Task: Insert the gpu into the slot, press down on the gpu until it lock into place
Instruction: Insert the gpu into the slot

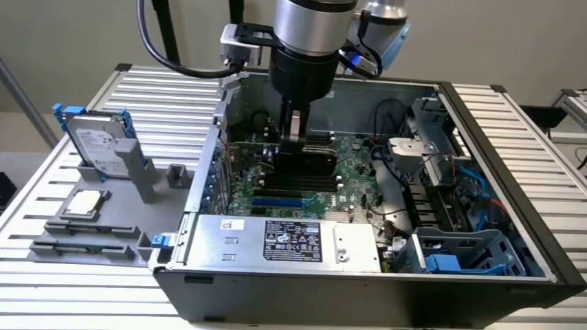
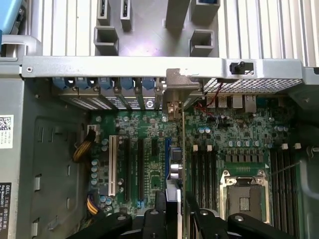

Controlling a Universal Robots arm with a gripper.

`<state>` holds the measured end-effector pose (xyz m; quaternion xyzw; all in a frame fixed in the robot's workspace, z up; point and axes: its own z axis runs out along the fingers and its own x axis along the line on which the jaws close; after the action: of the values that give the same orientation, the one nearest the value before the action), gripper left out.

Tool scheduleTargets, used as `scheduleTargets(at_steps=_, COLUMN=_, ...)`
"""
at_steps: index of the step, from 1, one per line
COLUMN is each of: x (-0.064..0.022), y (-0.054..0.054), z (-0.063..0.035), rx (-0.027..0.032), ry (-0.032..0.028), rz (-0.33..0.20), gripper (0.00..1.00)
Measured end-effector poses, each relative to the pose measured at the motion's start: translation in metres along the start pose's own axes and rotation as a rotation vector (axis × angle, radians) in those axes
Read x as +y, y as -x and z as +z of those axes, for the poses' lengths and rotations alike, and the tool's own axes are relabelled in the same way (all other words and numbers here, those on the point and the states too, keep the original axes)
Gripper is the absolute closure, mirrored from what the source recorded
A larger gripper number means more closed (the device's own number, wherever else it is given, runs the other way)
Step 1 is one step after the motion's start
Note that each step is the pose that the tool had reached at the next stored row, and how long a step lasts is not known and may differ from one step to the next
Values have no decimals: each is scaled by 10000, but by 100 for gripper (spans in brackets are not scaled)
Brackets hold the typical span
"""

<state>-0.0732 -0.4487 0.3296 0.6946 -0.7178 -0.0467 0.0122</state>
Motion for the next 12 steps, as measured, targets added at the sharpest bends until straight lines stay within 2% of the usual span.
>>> scheduleTargets(at_steps=12, x=33, y=-12, z=221, rx=0, ry=0, rz=0, gripper=74)
